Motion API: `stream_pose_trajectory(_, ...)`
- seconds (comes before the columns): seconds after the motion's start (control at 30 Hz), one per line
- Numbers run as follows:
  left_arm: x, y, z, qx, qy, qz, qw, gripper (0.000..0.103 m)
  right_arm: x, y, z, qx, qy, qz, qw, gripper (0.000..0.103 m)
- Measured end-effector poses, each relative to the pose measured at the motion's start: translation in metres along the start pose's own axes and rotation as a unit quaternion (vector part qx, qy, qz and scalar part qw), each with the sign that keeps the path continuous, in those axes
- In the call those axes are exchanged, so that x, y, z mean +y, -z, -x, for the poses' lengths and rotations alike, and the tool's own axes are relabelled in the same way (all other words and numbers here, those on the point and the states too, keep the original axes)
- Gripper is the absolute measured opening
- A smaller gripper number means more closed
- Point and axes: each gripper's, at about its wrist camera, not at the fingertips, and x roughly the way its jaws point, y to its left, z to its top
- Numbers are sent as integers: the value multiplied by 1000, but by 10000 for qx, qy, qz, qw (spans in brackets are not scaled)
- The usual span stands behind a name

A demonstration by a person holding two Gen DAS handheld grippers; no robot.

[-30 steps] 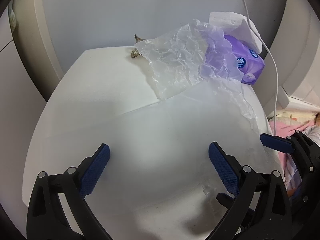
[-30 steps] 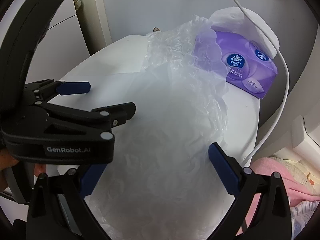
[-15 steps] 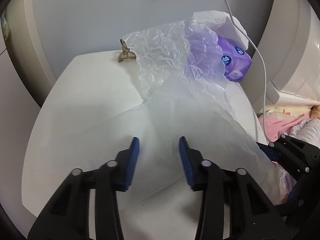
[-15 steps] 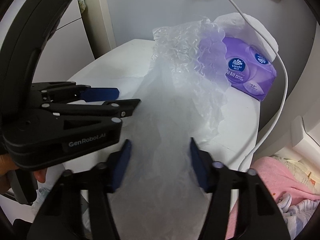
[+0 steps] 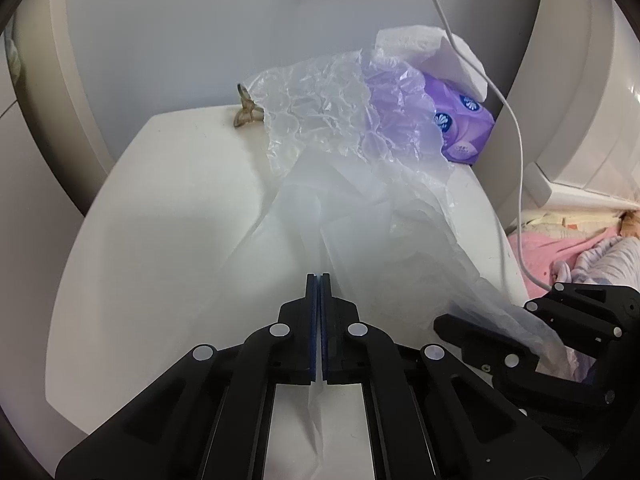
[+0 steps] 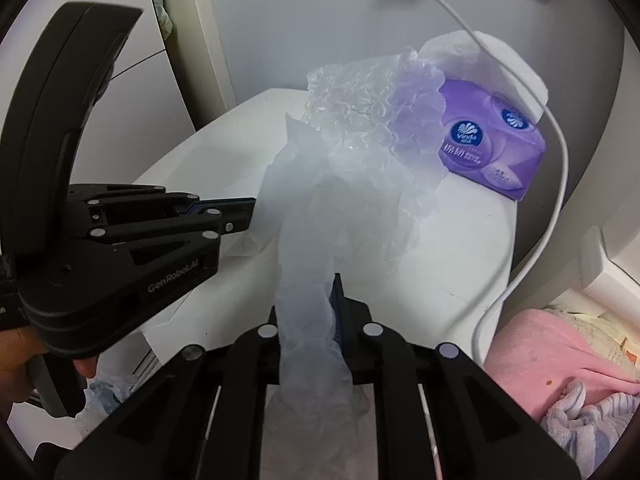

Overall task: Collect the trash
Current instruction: 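Lift the bubble wrap with both tools and carry it toward the bin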

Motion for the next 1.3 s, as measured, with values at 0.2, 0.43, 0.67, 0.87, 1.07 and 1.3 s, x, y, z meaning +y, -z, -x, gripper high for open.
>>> stream_pose_trajectory(0.2, 2, -2, 17, -125, -14, 126, 9998, 0, 1, -2, 19, -137, -24, -22, 9999, 12)
stream_pose_trajectory(0.43, -4, -2, 54, -359, -116, 165, 9992, 0, 10, 1, 52, -329, -126, 40, 9994, 12)
stream_pose_trajectory(0.67, -5, 6, 100, -570, -301, 258, 9976, 0, 28, 4, 87, -544, -307, 170, 9979, 12)
stream_pose_trajectory(0.87, -2, 19, 141, -738, -492, 341, 9955, 0, 47, 9, 115, -684, -468, 243, 9963, 12)
stream_pose_trajectory(1.07, 5, 39, 183, -894, -734, 461, 9922, 0, 72, 19, 140, -770, -681, 413, 9938, 12)
stream_pose_trajectory(1.3, 11, 79, 228, -979, -1025, 636, 9879, 0, 113, 34, 162, -835, -1001, 691, 9891, 12)
